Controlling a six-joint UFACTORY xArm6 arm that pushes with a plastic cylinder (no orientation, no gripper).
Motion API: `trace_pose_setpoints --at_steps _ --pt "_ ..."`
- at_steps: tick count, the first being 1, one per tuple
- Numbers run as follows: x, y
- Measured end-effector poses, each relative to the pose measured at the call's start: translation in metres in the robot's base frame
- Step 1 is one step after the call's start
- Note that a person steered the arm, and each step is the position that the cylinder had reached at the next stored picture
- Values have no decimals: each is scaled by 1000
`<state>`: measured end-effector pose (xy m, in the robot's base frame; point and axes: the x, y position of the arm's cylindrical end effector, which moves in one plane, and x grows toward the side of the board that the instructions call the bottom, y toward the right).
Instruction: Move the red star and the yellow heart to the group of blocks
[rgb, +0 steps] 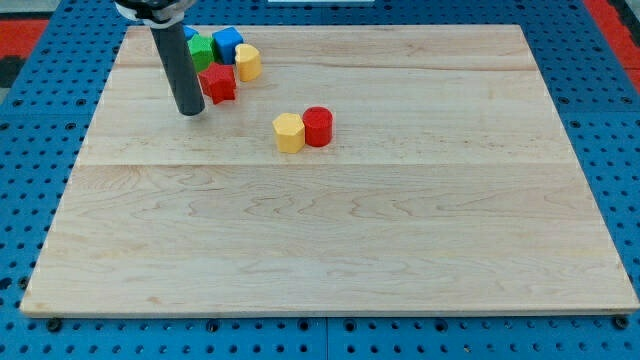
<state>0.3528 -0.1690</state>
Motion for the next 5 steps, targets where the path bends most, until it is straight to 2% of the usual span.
trace_pose_setpoints --at_steps 1,2,4,5 --pt "-5 33" --pt "-28 34" --pt "-19 28" --pt "-19 46"
